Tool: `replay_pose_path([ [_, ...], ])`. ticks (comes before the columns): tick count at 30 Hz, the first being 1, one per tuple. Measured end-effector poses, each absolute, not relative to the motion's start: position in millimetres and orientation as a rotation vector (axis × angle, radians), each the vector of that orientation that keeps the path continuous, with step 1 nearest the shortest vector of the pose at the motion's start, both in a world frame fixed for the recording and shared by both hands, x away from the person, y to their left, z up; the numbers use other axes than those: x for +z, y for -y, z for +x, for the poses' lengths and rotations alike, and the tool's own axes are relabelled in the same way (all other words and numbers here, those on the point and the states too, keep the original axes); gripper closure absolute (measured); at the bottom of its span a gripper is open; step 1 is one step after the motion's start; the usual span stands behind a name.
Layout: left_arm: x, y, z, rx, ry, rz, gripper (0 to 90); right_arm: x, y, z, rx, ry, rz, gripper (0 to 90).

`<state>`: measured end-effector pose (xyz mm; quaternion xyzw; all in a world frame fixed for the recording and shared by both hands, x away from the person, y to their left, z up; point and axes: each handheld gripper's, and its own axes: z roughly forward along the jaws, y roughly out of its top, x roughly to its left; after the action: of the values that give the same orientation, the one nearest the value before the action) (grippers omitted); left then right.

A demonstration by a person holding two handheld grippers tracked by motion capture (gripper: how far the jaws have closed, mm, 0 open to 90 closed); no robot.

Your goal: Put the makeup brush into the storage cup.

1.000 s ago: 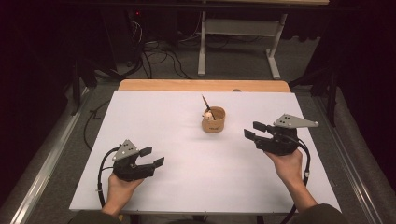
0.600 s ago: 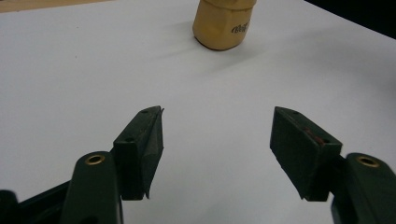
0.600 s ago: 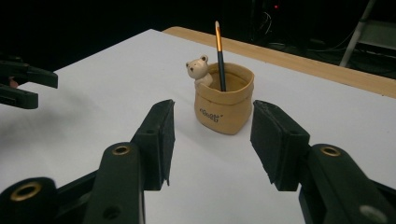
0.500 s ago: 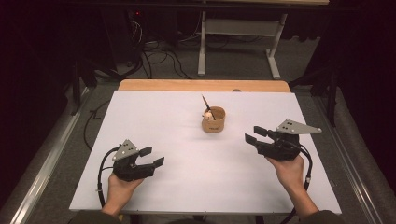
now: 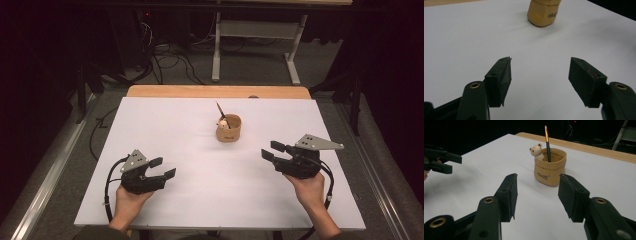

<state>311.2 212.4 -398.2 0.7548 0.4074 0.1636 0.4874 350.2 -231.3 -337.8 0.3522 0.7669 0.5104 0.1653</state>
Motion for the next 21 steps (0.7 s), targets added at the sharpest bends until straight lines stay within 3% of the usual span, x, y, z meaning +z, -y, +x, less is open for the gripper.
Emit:
replay_pose_path([
  [21,-398.1,-212.5,311.3,0.397,-0.993,1.833,35.3,-351.4,234.5,341.4,1.451,-2.201,1.033,51.7],
])
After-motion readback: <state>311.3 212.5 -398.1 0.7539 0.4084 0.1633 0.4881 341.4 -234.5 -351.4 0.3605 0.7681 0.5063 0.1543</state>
